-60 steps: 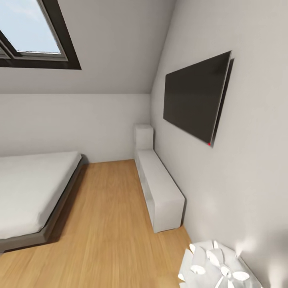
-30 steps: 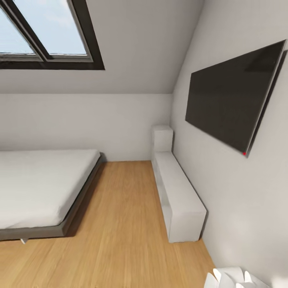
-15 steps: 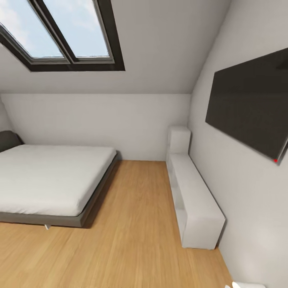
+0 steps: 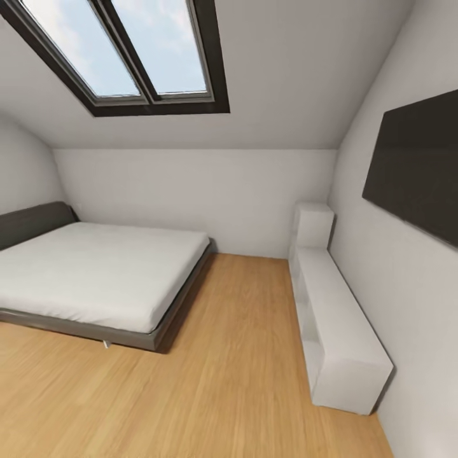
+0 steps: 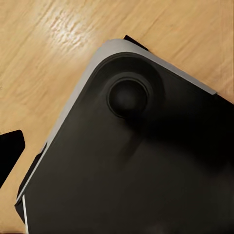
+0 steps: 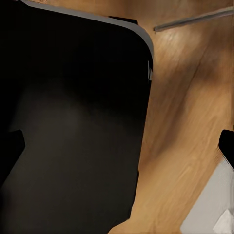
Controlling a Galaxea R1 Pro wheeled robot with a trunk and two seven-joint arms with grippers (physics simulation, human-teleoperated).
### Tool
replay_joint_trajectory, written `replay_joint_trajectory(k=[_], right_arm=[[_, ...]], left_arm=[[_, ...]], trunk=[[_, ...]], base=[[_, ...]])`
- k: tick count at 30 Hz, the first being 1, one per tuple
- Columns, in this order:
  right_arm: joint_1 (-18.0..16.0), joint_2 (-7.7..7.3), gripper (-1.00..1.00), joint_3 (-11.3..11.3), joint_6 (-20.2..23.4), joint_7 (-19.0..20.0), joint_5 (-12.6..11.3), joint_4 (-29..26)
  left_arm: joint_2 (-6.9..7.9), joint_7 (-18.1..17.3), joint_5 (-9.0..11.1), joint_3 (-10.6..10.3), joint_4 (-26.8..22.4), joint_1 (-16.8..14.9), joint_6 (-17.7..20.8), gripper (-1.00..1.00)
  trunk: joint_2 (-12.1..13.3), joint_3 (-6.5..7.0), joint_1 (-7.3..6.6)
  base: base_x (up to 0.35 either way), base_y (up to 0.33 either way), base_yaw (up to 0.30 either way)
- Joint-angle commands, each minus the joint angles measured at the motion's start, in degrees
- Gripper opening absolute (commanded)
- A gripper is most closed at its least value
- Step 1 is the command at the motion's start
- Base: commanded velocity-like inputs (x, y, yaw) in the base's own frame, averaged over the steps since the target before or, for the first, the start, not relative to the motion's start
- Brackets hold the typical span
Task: Attach the digital camera to the camera tripod in the bedroom.
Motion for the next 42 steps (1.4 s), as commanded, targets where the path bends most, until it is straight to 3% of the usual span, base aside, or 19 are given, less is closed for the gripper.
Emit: replay_joint_trajectory(k=[1, 42], right_arm=[[-0.01, -0.03, 1.00, -0.16, -0.15, -0.07, 0.50, 0.01], [-0.01, 0.12, 1.00, -0.33, -0.16, -0.07, 0.38, 0.01]], left_arm=[[-0.01, 0.03, -0.15, 0.33, -0.09, 0.03, -0.05, 1.00], [-0.18, -0.05, -0.43, 0.20, -0.04, 0.03, 0.02, 1.00]], trunk=[[-0.02, -0.04, 0.00], [-0.02, -0.04, 0.00]], base=[[0.000, 0.000, 0.274], [0.000, 0.000, 0.274]])
